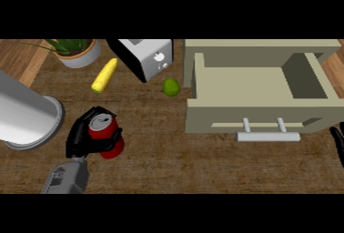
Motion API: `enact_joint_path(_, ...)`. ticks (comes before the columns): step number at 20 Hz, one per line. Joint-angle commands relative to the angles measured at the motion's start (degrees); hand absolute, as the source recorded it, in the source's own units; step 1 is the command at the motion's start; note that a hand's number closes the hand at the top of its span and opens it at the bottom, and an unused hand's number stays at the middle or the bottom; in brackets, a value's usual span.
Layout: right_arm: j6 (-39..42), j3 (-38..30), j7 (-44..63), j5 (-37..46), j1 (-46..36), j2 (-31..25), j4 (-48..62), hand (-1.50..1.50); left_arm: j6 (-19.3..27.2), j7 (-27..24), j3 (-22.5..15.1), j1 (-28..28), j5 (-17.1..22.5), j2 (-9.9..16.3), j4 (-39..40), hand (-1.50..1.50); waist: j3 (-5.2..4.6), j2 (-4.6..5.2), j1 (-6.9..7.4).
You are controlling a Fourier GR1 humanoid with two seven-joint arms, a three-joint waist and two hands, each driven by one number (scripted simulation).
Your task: Pick up the can, place it into the drawer and close the drawer
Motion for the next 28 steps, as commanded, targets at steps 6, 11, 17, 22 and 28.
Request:
enact_joint_path(6,1.03,-1.57,1.58,-2.13,2.69,0.09,-3.55,-1.5,4.37,5.74,2.08,-5.57,2.99,1.97,-3.48,1.5,0.0,-0.03,-0.3)
enact_joint_path(11,0.72,-4.09,-0.04,-4.31,-0.22,-1.89,0.48,-1.5,9.03,14.25,-4.14,-4.75,-0.29,-1.79,-15.26,1.5,0.03,-0.09,-0.06)
enact_joint_path(17,-2.24,-0.39,7.76,-1.51,-1.86,-0.81,-6.67,-1.5,15.58,20.86,-10.73,-11.9,-3.79,-3.59,-19.74,1.5,0.0,-0.09,-0.34)
enact_joint_path(22,-1.1,-0.69,4.15,-0.59,-0.51,0.38,-4.23,-1.5,17.51,29.01,-13.23,-18.05,-2.92,-3.63,-20.69,1.5,0.01,-0.01,-0.46)
enact_joint_path(28,0.78,-3.89,2.32,-3.79,0.84,-0.64,-4.29,-1.5,24.33,34.42,-18.98,-27.44,-3.28,-3.64,-18.77,1.5,0.02,-0.03,-0.79)
